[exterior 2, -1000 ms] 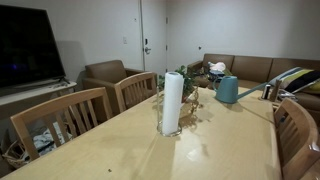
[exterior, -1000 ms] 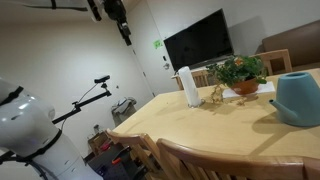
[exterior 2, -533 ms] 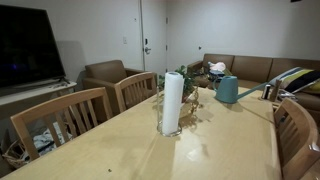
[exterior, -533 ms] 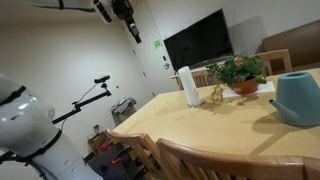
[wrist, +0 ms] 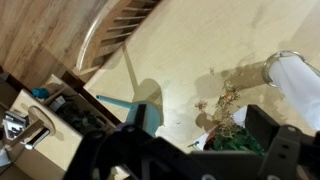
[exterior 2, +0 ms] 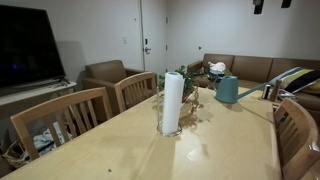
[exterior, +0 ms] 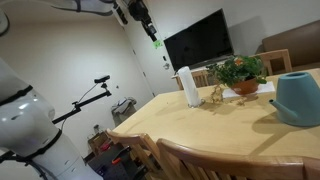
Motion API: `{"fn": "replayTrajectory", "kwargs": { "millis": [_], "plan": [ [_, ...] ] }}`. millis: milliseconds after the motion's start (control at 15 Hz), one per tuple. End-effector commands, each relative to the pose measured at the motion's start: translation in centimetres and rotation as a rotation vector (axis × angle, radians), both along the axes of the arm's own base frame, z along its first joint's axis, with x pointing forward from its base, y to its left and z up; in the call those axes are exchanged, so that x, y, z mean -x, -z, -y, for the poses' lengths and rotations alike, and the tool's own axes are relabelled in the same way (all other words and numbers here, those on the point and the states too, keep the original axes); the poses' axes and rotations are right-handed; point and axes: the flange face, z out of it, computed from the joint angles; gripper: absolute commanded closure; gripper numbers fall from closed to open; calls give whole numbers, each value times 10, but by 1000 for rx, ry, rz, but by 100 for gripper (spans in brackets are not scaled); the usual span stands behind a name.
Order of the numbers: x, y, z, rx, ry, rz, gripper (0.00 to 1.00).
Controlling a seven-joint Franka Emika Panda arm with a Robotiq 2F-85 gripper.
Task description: Pick a leaf from the plant
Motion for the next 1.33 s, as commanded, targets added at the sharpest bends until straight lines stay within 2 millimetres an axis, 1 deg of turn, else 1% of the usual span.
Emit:
{"fn": "replayTrajectory", "kwargs": {
  "millis": [0,200,333,400,533,933,1133,1267],
  "plan": [
    [-32,14,-1,49,24,-24,0],
    [-50,30,4,72,27,-58,0],
    [-58,35,6,72,27,-80,0],
    [-48,39,6,58,11,-60,0],
    [-52,45,7,57,12,-70,0],
    [-52,44,6,57,10,-68,0],
    [-62,62,2,64,13,-82,0],
    [-70,79,-1,75,9,-106,0]
  ]
}}
